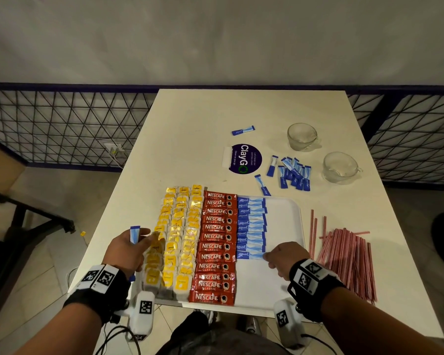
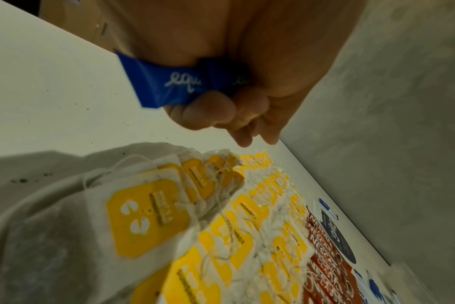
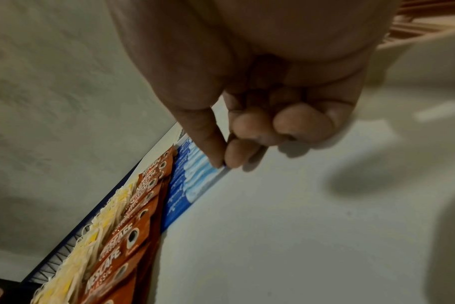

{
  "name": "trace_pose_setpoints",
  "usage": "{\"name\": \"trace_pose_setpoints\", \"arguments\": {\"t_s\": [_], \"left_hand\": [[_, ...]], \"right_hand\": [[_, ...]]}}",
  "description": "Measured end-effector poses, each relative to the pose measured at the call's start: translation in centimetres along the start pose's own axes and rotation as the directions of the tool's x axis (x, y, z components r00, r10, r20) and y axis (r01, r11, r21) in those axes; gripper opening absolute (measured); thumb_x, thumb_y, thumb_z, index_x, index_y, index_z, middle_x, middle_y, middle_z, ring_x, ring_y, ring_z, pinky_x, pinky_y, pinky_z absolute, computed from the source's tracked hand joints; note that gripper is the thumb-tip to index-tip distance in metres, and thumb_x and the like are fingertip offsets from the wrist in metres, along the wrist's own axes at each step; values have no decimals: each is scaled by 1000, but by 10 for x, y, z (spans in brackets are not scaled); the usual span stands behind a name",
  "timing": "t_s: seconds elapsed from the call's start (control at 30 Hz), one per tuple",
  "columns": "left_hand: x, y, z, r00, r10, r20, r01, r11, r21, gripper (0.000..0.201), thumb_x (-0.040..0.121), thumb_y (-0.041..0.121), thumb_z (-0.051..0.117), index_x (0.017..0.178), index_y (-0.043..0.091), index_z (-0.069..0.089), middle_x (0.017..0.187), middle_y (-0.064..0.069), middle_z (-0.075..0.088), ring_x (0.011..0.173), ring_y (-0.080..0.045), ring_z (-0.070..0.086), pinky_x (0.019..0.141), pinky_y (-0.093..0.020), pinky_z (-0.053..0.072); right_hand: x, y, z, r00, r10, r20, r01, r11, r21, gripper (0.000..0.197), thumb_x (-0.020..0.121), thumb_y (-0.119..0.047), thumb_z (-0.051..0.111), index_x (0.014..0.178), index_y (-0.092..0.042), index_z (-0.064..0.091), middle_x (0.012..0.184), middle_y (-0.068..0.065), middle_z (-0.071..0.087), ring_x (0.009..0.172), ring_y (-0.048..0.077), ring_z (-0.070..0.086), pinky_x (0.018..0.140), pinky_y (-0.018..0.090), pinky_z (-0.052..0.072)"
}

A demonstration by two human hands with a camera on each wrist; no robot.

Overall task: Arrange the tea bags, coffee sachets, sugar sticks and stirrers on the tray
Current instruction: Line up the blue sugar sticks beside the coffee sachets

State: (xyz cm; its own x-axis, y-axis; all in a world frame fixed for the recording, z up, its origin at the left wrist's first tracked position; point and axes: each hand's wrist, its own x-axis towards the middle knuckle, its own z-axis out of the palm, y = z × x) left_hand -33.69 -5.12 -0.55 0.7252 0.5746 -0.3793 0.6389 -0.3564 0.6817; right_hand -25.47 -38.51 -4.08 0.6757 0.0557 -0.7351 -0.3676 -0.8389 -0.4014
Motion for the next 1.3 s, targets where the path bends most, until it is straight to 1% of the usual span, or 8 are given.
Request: {"name": "trace_pose_setpoints", "arguments": {"t_s": [0.2, 0.37, 0.57, 0.73, 0.87, 1.0, 1.1, 1.3], "left_hand": [[-2, 3, -1, 1000, 11, 7, -11, 1000, 8, 15, 90, 26, 65, 102, 17, 64, 70, -13, 65, 45, -24, 48, 47, -26, 45], [-6, 8, -1, 1000, 18, 21, -17, 999, -31, 9, 90, 22, 65, 94, 14, 65, 69, -19, 63, 44, -23, 45, 47, -27, 42], [-29, 44, 8, 975, 83, 206, -74, 996, -51, 20, 94, 20, 60, 84, 3, 60, 47, -8, 48, 38, -20, 41, 43, -27, 41], [-58, 88, 51, 807, 251, 535, -384, 911, 153, 24, 92, 34, 60, 85, 11, 58, 55, 4, 50, 41, -8, 44, 44, -21, 38], [-67, 108, 70, 684, 365, 632, -606, 766, 214, 11, 92, 32, 60, 83, 26, 55, 61, 10, 50, 46, 2, 46, 49, -13, 31], [-65, 103, 63, 735, 323, 596, -370, 928, -46, 13, 89, 30, 67, 86, 19, 61, 55, 9, 56, 35, -1, 40, 41, -19, 36], [-63, 96, 58, 778, 298, 553, -129, 937, -324, 8, 92, 19, 62, 95, 11, 64, 69, -2, 67, 33, -10, 36, 37, -19, 30], [-62, 94, 69, 832, 287, 474, -82, 910, -407, 8, 92, 13, 62, 97, 14, 68, 74, -8, 69, 35, -13, 34, 38, -20, 32]], "right_hand": [[1, 2, 3, 998, -12, -62, 15, 999, 38, 19, 87, -32, 60, 71, -23, 63, 76, -1, 66, 69, 15, 60, 76, 31, 55], [0, 0, 0, 1000, -12, -16, 11, 999, -39, 31, 92, -39, 58, 76, -13, 66, 95, 2, 73, 73, 17, 58, 77, 29, 50], [-18, -19, -11, 949, -217, -227, 205, 976, -77, 35, 88, -58, 53, 71, -27, 54, 77, -11, 60, 80, 14, 59, 74, 28, 45], [-54, -70, -12, 832, -539, -130, 554, 805, 210, 24, 84, -52, 63, 92, -30, 66, 89, -7, 66, 83, 8, 61, 70, 20, 45], [-61, -77, -15, 767, -621, -161, 642, 737, 211, 9, 88, -34, 66, 81, -28, 66, 80, -7, 66, 70, -3, 57, 65, 12, 42], [-53, -62, -23, 791, -549, -271, 611, 736, 291, 15, 88, -33, 66, 74, -30, 64, 72, -14, 65, 68, -2, 57, 67, 16, 41], [-49, -51, -27, 811, -492, -317, 583, 727, 363, 19, 89, -31, 66, 71, -27, 62, 53, -22, 58, 51, -6, 51, 61, 18, 38], [-46, -43, -29, 811, -474, -342, 579, 732, 359, 18, 91, -31, 62, 74, -26, 61, 64, -11, 61, 53, -1, 49, 64, 25, 43]]}}
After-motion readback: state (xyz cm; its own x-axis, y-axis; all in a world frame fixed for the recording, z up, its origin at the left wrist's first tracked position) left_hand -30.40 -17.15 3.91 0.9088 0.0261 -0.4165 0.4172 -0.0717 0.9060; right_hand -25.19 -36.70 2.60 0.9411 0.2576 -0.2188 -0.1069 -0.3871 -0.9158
